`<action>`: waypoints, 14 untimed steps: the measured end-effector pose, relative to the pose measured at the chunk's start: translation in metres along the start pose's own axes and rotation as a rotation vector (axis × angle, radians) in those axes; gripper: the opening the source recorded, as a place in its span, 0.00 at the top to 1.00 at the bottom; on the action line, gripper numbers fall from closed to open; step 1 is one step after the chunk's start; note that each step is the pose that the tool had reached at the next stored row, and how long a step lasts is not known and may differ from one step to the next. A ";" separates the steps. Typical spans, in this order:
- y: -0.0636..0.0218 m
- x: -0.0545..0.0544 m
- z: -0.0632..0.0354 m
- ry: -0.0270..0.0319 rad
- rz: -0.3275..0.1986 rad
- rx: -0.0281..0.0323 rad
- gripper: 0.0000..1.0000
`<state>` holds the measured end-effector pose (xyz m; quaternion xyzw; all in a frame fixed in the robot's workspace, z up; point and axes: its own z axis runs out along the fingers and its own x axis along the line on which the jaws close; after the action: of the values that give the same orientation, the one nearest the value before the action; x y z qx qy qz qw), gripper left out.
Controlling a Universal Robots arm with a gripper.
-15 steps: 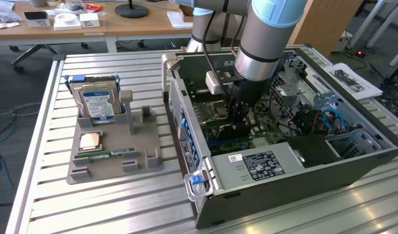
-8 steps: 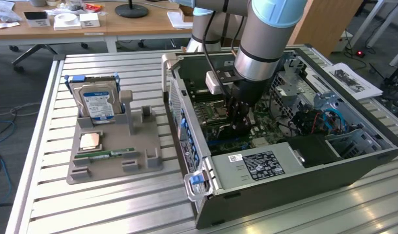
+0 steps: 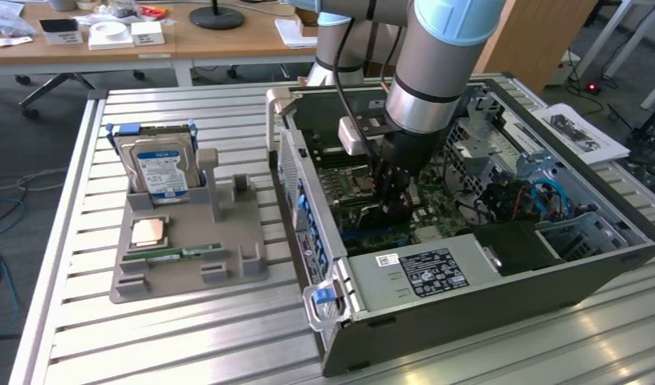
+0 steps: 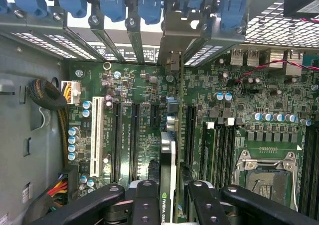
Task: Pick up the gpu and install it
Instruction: 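Insert the gpu into the slot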
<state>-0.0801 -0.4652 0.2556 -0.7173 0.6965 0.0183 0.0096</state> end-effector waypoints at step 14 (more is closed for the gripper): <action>0.0001 -0.001 0.0007 0.0000 0.004 0.0002 0.73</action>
<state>-0.0802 -0.4643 0.2549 -0.7160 0.6978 0.0182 0.0097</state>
